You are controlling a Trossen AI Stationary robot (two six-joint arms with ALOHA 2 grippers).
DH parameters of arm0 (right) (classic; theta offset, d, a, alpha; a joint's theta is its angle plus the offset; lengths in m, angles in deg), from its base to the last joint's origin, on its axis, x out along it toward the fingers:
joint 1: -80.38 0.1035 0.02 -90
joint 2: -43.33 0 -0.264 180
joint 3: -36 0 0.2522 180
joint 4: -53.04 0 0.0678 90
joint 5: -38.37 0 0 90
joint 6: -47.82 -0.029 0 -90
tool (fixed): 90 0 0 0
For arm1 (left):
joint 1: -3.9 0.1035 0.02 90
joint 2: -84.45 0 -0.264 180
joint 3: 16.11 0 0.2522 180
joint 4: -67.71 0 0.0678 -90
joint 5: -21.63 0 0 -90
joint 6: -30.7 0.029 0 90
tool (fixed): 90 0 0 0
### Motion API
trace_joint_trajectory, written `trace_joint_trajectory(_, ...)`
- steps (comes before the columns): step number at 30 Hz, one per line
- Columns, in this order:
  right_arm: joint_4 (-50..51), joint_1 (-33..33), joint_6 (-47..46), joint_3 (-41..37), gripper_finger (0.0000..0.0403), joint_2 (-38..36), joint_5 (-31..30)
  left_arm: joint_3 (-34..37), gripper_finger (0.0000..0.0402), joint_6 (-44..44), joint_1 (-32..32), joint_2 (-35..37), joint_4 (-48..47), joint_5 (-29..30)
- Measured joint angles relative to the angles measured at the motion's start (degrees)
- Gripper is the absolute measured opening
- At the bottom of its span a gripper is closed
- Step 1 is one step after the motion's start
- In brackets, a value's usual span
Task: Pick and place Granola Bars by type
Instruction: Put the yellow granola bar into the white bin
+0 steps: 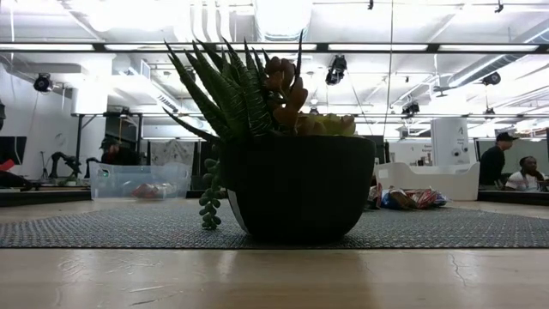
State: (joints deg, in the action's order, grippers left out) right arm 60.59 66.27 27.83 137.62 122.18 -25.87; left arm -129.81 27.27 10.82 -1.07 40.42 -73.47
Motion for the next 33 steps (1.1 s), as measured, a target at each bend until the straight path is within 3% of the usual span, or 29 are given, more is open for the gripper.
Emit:
trace_joint_trajectory(10,0.64,-0.02,0.48,0.0,0.0052,0.0,-0.02,0.02,0.0225,-0.96,0.09,4.51,-12.75,5.79)
trace_joint_trajectory(17,6.27,-1.11,2.79,0.0,0.0052,0.0,-0.11,0.02,0.0225,-3.96,0.09,8.1,-21.46,10.79)
trace_joint_trajectory(26,13.5,-5.09,3.1,0.0,0.0052,-0.02,-0.31,0.26,0.0225,-6.08,0.04,8.4,-23.88,11.22)
trace_joint_trajectory(33,18.86,-7.59,2.8,0.0,0.0052,-0.23,-0.52,5.02,0.0225,-8.48,0.04,8.59,-23.92,11.55)
